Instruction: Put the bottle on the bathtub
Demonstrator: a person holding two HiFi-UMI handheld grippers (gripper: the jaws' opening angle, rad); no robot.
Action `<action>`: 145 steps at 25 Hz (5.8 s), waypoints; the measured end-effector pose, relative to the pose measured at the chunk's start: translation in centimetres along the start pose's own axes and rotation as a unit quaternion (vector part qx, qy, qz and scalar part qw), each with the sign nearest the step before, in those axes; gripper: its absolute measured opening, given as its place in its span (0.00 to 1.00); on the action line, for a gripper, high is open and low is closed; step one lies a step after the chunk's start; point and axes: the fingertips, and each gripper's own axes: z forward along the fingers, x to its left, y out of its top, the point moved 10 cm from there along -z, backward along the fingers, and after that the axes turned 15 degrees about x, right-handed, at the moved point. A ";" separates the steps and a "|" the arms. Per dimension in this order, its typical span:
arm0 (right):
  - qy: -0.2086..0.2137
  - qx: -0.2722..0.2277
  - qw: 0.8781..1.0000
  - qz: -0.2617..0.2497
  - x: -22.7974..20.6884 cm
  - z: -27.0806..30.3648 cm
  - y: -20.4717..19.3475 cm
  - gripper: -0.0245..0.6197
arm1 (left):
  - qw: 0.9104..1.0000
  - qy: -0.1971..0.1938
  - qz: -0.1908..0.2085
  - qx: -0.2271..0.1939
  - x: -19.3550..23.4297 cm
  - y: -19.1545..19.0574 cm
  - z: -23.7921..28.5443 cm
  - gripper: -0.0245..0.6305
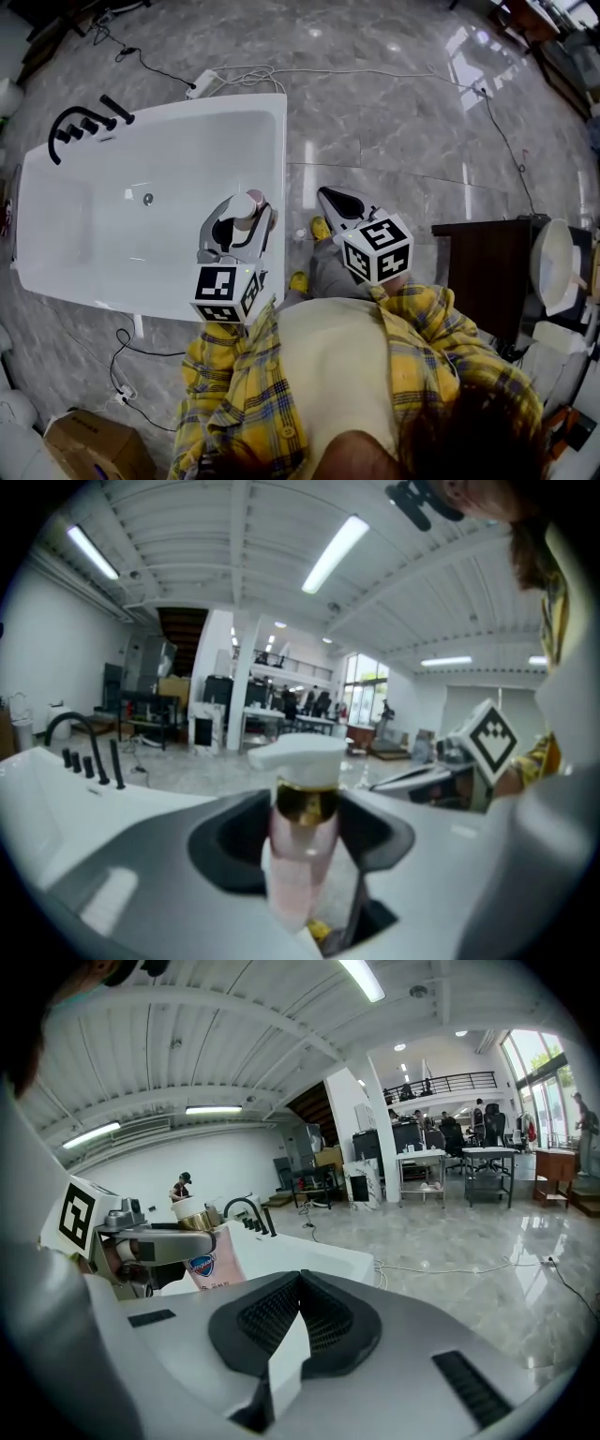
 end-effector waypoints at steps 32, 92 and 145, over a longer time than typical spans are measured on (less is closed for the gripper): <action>0.063 0.075 0.995 -0.026 -14.7 12.0 8.7 0.06 | 0.997 0.073 -0.028 0.016 7.9 9.2 20.7 0.37; 0.061 0.120 0.991 0.002 -20.1 15.8 7.1 0.06 | 0.993 0.115 -0.024 0.020 14.5 10.8 35.5 0.38; 0.029 0.062 0.997 -0.023 -10.6 9.5 6.1 0.06 | 0.996 0.023 -0.085 -0.014 5.8 5.1 14.4 0.16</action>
